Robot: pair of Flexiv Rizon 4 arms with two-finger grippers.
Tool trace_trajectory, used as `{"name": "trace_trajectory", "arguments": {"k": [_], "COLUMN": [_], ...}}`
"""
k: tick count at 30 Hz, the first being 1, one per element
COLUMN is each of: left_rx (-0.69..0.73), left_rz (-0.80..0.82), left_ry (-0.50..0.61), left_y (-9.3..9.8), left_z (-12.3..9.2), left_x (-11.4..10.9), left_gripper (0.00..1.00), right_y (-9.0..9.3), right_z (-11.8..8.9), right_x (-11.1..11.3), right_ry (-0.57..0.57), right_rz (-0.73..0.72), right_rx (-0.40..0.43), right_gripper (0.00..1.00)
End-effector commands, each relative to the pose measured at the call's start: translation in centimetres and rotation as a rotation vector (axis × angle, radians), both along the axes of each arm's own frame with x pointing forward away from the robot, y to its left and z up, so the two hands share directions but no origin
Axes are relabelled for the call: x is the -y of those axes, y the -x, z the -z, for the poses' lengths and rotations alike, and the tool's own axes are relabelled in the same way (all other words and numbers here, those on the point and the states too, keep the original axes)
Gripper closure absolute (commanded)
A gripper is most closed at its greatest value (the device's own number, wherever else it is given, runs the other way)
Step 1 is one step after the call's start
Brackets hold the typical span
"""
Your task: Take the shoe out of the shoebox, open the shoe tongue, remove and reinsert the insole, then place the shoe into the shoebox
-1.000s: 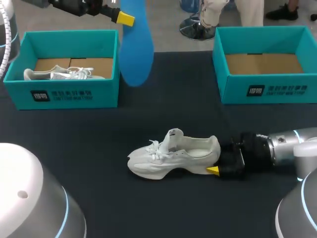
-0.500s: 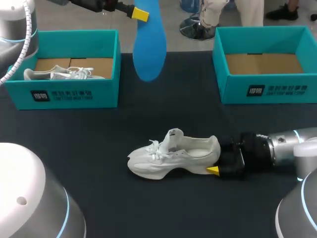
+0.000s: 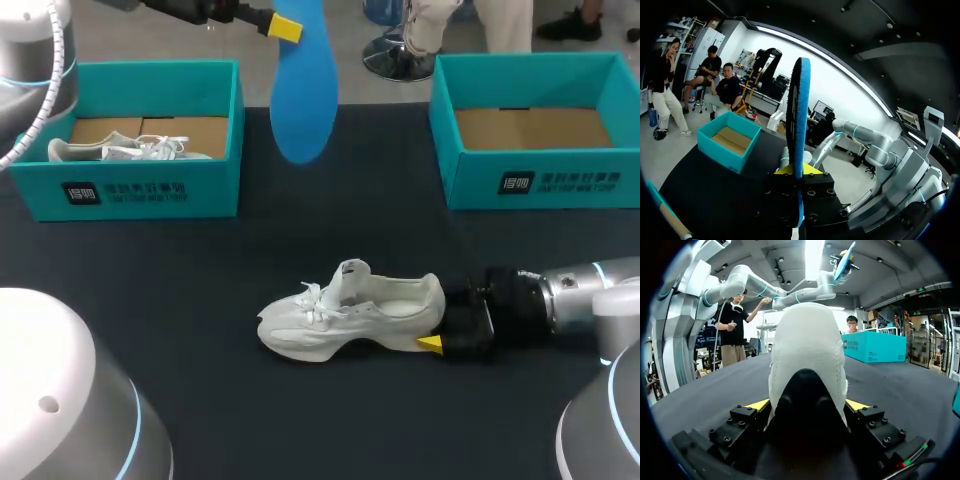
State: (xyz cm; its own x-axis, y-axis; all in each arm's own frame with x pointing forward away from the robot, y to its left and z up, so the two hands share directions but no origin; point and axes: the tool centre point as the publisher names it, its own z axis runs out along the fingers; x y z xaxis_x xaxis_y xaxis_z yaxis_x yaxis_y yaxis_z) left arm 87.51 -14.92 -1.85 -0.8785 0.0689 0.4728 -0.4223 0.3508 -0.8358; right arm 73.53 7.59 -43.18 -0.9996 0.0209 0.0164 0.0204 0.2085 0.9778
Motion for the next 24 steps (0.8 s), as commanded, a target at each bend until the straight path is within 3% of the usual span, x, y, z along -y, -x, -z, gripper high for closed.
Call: {"name": "trace_trajectory", "arguments": {"k": [1,8,24], "left_rx": [0.001,0.001,0.001], "left_rz": [-0.002,-0.002,-0.002], "left_ry": [0.002,0.002,0.002], "left_y": [0.1,0.1,0.1], "left_z": [0.0,0.0,0.0], "left_x": [-0.1,-0.1,-0.1], "left_gripper": [1.00,1.00,1.00], "right_y": [-0.1,-0.1,0.4], "right_z": [0.4,0.4,-2.8], "right_x": [-0.1,-0.1,2.8], "right_ry": [0.002,0.002,0.125], "right_rz": [0.001,0.001,0.072], "right_rx": [-0.001,-0.001,0.027], "right_gripper": [0.00,0.00,0.00]}}
